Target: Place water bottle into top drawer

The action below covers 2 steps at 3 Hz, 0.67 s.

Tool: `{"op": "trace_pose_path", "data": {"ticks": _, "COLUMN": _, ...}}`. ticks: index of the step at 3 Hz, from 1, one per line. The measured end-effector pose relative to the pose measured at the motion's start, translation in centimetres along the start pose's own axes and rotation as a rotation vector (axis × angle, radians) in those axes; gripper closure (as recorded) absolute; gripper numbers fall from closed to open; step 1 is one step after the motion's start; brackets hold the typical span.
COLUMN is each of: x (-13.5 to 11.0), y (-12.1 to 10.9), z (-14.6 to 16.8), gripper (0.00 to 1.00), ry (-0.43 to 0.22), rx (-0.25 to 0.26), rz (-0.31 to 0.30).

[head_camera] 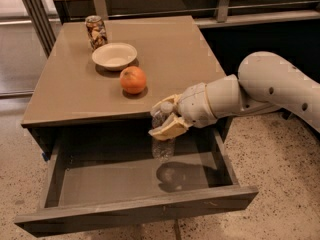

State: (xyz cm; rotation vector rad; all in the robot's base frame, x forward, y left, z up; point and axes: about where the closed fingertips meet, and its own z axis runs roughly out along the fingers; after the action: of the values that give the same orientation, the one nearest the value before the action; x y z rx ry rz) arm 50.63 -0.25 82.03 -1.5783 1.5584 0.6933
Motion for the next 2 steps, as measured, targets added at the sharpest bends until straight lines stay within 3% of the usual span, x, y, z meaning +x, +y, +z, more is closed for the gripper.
{"op": "trace_pose_path", "data": {"ticks": 1, "x": 1.1, "y": 0.6, "z": 2.1, "gripper": 1.0, "ry": 0.009, "rx": -0.027, "rz": -0.065}}
{"op": "trace_pose_path", "data": {"ticks": 2, "x": 2.4, "y": 1.4, "z": 4.0, "gripper": 1.0, "ry": 0.004, "rx": -0.051, "rz": -0.092}}
